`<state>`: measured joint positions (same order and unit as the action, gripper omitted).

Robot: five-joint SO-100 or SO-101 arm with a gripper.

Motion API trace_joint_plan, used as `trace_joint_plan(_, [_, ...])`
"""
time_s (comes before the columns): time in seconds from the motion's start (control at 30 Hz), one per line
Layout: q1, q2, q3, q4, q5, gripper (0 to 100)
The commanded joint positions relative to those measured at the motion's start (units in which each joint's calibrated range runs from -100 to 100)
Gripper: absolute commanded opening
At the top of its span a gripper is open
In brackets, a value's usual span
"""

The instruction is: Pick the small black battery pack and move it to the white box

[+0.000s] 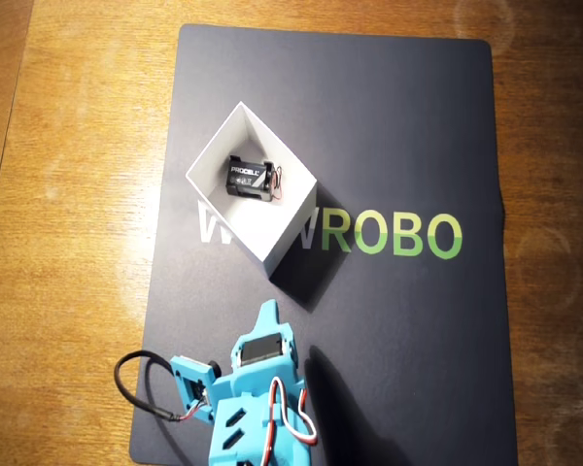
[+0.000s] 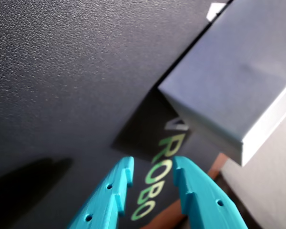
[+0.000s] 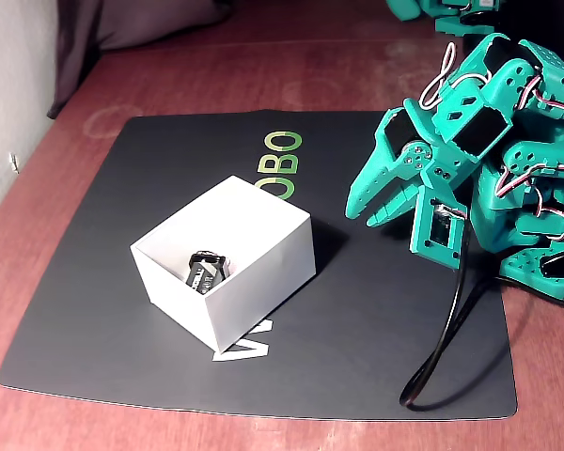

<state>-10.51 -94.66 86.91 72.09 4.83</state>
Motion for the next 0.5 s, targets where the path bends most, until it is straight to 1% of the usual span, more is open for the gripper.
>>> trace_joint_plan(0.0, [-0.58, 0.10, 0.03, 0.13, -0.13, 7])
trace_joint_plan(0.27, [-0.46, -0.08, 2.57, 0.13, -0.08, 7])
trace_joint_plan(0.4, [-0.58, -0.08, 3.57, 0.13, -0.08, 0])
trace_joint_plan(0.47, [-0.58, -0.08, 3.66, 0.13, -0.08, 1])
